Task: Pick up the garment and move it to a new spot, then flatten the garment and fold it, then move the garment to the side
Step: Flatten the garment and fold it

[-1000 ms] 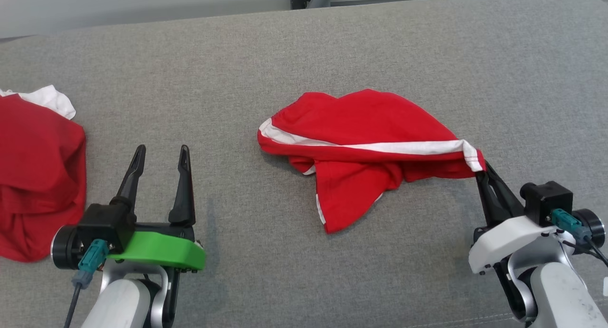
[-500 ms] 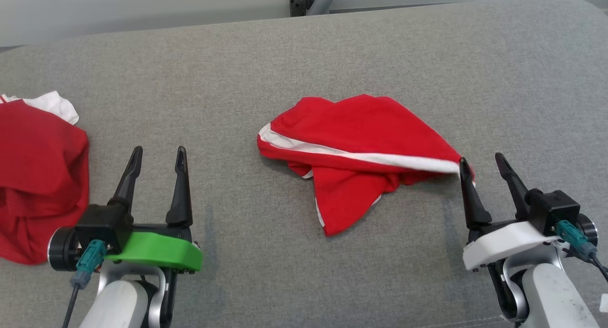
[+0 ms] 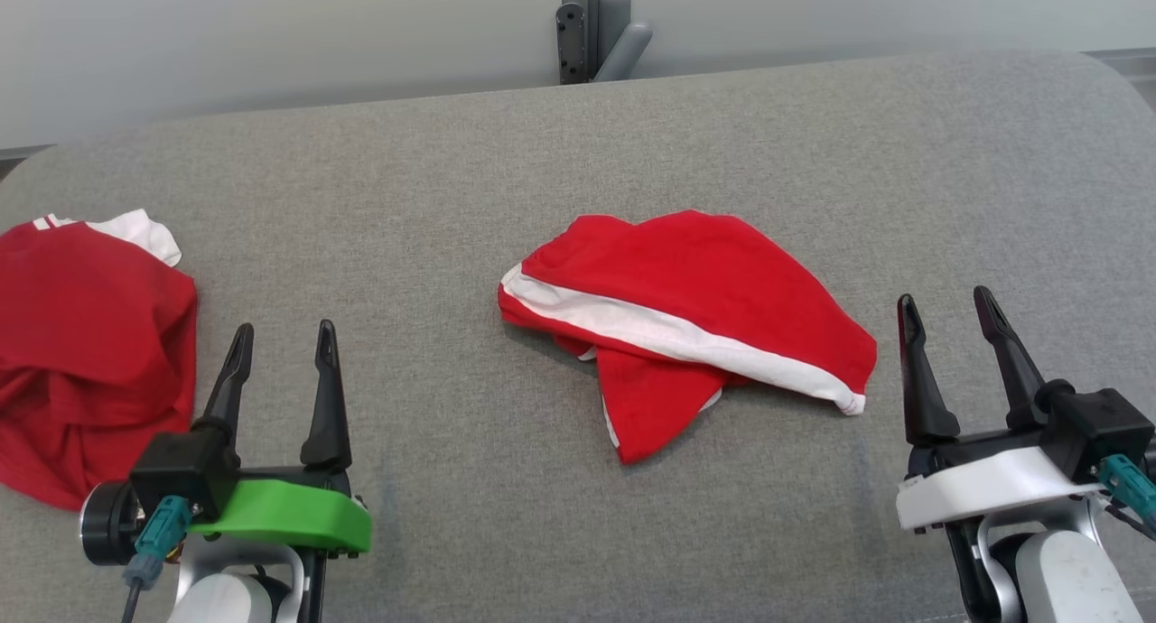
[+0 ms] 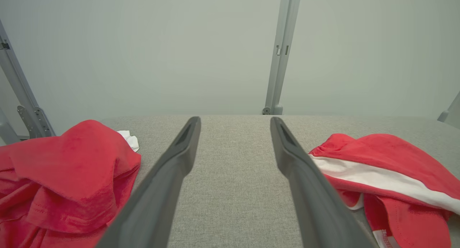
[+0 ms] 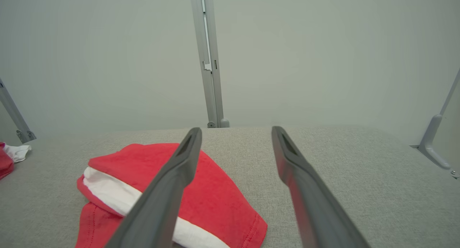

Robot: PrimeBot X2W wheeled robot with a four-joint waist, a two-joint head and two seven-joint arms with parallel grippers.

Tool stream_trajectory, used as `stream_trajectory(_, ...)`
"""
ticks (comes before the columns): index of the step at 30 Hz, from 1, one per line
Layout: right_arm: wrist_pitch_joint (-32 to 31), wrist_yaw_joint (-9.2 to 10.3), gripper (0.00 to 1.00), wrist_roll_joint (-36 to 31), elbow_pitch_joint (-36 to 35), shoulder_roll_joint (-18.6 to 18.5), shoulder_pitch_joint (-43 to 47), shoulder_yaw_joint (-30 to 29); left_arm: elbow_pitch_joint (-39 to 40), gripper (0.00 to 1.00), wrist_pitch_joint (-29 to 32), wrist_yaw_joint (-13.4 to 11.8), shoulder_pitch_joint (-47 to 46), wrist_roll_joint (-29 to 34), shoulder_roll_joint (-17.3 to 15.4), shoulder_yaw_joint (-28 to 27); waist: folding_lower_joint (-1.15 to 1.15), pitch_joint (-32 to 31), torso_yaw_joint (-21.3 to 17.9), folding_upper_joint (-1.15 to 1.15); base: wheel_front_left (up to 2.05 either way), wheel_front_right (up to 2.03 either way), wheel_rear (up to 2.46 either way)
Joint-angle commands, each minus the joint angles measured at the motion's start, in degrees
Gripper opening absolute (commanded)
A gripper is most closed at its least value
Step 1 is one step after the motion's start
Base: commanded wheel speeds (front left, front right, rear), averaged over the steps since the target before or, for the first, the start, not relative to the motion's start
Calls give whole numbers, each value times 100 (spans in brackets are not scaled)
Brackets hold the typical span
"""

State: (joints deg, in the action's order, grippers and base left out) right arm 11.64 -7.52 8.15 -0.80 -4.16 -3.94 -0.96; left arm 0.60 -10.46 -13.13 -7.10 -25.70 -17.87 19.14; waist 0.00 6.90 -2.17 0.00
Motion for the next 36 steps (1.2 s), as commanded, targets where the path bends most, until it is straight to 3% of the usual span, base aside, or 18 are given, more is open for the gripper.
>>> stream_trajectory(1, -34, 6, 100, -34, -52, 18, 132, -6, 29, 100, -10, -27, 85, -63, -54, -15, 0, -76, 17, 0, 0, 0, 0)
stream_trajectory(10, -134, 6, 100, 1, -82, 77, 259, 10, 151, 100, 61, -65, 137, -29, -102, 39, 0, -120, 29, 0, 0, 0, 0)
stream_trajectory(13, -149, 6, 100, 18, -74, 84, 242, 27, 171, 100, 100, 56, -1, -48, -121, 113, 0, -111, 21, 0, 0, 0, 0)
stream_trajectory(17, -177, 6, 100, 41, -90, 94, 168, 92, 156, 100, 288, 357, -434, -78, -74, 339, 0, 3, -42, 0, 0, 0, 0)
stream_trajectory(21, -198, 6, 100, 77, -53, 99, 88, 198, -115, 100, 701, 819, -1058, -196, 30, 670, 0, 189, -231, 0, 0, 0, 0)
stream_trajectory(28, -100, 6, 100, 172, 131, 114, -51, 355, -1254, 100, 1720, 1662, -1947, -649, 182, 1167, 0, 563, -691, 0, 0, 0, 0)
stream_trajectory(36, 29, 6, 100, 250, 370, 124, -138, 415, -2460, 100, 2030, 1954, -2461, -1026, 81, 1211, 0, 753, -999, 0, 0, 0, 0)
